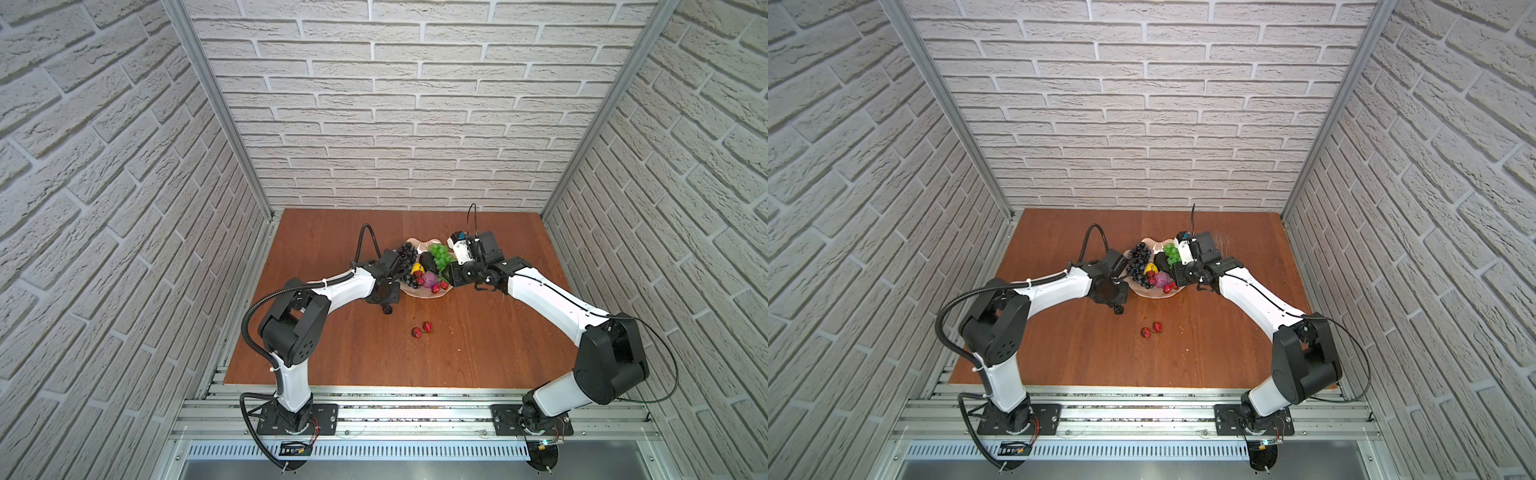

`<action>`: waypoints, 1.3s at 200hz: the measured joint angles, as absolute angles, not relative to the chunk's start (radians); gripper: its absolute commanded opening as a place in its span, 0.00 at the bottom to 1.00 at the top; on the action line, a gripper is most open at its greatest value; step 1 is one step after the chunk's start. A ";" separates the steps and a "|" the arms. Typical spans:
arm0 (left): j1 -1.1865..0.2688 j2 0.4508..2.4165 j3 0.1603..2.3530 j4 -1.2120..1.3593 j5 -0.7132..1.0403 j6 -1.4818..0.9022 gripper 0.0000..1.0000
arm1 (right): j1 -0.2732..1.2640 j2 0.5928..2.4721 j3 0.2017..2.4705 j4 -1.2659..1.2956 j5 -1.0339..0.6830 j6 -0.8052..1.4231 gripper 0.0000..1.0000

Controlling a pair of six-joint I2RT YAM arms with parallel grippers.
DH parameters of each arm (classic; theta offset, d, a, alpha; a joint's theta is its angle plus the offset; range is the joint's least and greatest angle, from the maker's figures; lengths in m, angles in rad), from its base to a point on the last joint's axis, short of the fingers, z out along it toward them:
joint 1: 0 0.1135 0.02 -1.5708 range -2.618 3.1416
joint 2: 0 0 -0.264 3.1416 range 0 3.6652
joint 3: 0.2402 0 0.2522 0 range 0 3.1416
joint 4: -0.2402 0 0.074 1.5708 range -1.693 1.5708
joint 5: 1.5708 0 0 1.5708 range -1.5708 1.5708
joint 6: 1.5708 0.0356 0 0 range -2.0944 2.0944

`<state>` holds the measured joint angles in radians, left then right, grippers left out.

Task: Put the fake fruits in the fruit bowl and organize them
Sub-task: 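Lift the black cherries with the left gripper onto the green grapes in the bowl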

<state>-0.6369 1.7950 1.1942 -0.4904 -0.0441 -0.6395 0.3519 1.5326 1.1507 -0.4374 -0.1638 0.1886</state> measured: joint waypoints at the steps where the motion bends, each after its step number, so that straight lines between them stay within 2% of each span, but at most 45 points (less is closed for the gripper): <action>1: -0.637 1.793 1.193 -0.490 -0.044 -0.640 0.00 | 0.352 1.533 1.151 -0.437 -0.164 0.189 0.38; 71: -0.635 1.616 1.165 -0.481 0.022 -0.593 0.00 | 0.373 1.507 1.139 -0.442 -0.162 0.204 0.38; 112: -0.635 1.623 1.254 -0.484 0.140 -0.558 0.00 | 0.387 1.456 1.093 -0.459 -0.163 0.213 0.38; 176: -0.635 1.851 1.550 -0.410 0.261 -0.516 0.00 | 0.391 1.339 0.895 -0.445 -0.181 0.306 0.41; 213: -0.634 2.020 1.703 -0.387 0.320 -0.521 0.00 | 0.391 1.275 0.870 -0.456 -0.150 0.316 0.42; 260: -0.641 2.116 1.753 -0.319 0.387 -0.590 0.00 | 0.390 1.256 0.867 -0.450 -0.126 0.316 0.44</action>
